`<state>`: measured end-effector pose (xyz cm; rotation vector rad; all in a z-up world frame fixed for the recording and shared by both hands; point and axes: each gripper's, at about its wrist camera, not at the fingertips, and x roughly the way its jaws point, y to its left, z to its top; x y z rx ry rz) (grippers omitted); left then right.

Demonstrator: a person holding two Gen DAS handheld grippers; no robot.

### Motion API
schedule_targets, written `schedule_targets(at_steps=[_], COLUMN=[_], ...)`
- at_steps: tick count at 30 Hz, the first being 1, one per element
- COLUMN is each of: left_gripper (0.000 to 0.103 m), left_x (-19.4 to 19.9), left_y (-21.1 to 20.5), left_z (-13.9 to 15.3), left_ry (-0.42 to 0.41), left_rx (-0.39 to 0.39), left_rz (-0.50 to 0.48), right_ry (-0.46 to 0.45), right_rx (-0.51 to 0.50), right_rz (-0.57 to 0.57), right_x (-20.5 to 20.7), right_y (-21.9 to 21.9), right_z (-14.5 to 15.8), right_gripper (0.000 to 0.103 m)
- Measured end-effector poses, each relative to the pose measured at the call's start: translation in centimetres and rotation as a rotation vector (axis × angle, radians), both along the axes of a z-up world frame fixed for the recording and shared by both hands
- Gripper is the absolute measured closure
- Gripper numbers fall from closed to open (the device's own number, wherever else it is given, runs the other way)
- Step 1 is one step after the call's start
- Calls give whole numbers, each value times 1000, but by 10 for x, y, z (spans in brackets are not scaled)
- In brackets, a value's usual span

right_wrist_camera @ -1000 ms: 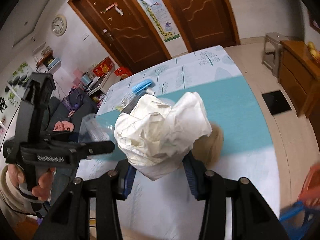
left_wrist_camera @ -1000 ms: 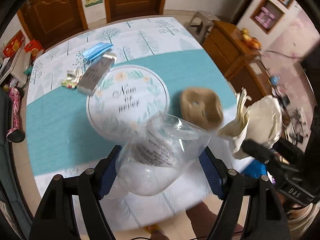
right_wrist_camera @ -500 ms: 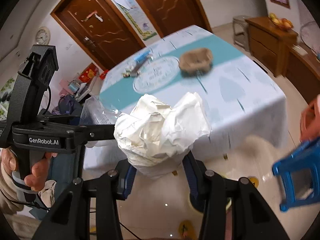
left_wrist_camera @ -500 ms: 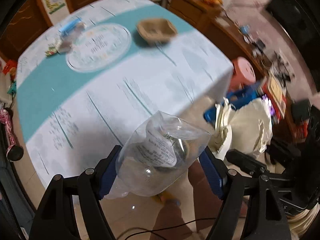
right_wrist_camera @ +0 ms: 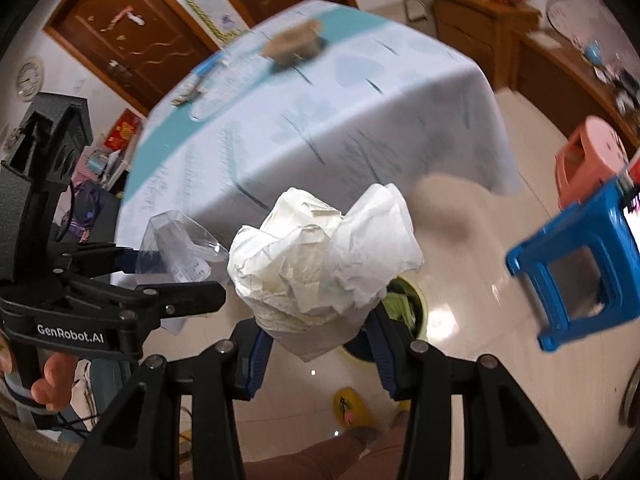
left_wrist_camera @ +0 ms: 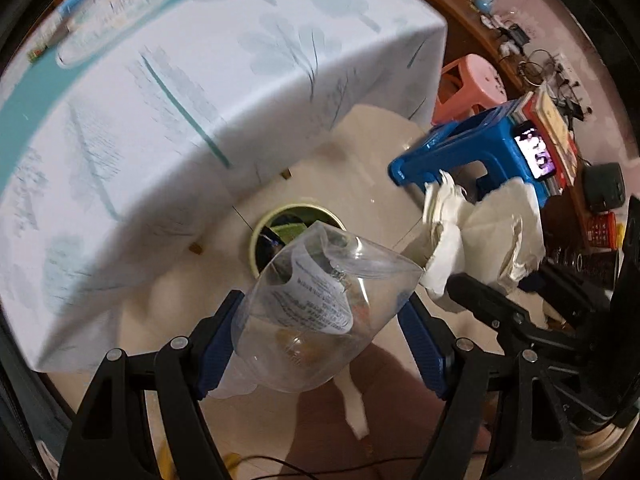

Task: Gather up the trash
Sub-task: 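Carry the plastic bag and tissue down over the bin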

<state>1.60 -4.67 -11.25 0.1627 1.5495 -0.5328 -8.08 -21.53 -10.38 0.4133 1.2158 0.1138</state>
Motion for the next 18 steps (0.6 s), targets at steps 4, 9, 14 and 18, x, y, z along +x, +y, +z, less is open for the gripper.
schedule_targets(at_steps=[4,9,14,18], left_gripper=[27,27,27,27], left_x=[0,0,3,4], left_y=[-12,-20,-29,-35], left_z=[-51,-123,-181,-214], left_ry=[31,58,48,37], left_rx=[-8,3,30,59], left_rz=[55,135,168,163], right_ry=[77,141,163,178], right_rx=[-13,-25,-33,-30], right_rz=[-9,-12,-17,-22], right_x=[-5,-2,4,8], right_y=[-21,-39,-49,-54], right_z=[-51,-114,-164,-195], right_gripper=[59,59,59,59])
